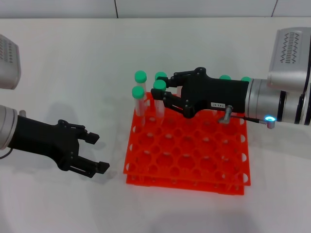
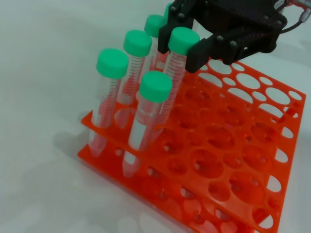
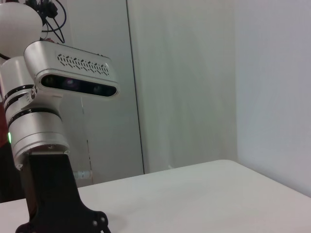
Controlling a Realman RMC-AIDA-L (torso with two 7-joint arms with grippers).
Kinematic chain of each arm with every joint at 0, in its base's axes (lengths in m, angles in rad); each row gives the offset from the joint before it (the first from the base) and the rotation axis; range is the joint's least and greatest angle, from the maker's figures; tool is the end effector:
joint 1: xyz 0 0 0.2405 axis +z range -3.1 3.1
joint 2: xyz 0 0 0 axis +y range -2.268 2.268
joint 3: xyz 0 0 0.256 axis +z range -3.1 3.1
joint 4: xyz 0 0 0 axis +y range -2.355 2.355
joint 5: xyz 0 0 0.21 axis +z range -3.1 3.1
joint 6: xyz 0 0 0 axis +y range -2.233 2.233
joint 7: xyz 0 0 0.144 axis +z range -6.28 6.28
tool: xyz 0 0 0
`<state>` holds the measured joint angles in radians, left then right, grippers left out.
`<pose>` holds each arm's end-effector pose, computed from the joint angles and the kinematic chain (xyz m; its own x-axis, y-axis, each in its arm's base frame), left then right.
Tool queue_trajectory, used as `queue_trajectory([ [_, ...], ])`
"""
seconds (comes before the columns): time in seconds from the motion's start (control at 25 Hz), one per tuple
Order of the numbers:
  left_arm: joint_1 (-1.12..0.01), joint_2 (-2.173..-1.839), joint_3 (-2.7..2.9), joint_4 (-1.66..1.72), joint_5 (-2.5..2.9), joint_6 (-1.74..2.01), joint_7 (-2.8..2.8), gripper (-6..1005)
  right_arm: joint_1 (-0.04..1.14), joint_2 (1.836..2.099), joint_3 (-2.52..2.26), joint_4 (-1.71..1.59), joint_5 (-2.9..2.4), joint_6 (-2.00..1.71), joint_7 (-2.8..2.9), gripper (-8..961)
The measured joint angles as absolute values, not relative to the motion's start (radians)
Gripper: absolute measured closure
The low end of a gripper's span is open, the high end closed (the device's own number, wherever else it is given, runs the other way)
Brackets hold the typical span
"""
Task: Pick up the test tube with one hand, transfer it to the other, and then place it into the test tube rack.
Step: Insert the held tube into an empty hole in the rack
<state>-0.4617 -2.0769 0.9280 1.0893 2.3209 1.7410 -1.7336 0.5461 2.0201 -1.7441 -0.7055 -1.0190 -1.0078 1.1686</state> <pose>-0.2596 0.3057 0.0232 0.9008 0.4334 0.0263 0.4341 -0.8982 -0.0690 0.1696 0.3526 -0.0760 0.8235 -0.0973 -0.5589 -0.2666 -0.9360 -0.2299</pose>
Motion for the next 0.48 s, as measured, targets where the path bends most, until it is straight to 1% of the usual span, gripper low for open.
queue_trajectory([
  [0.48, -0.470, -2.075, 0.928, 1.072, 2.321, 1.734, -1.727, 124, 0.546, 2.020, -1.741, -0.702, -1.018, -1.008, 1.169, 678],
])
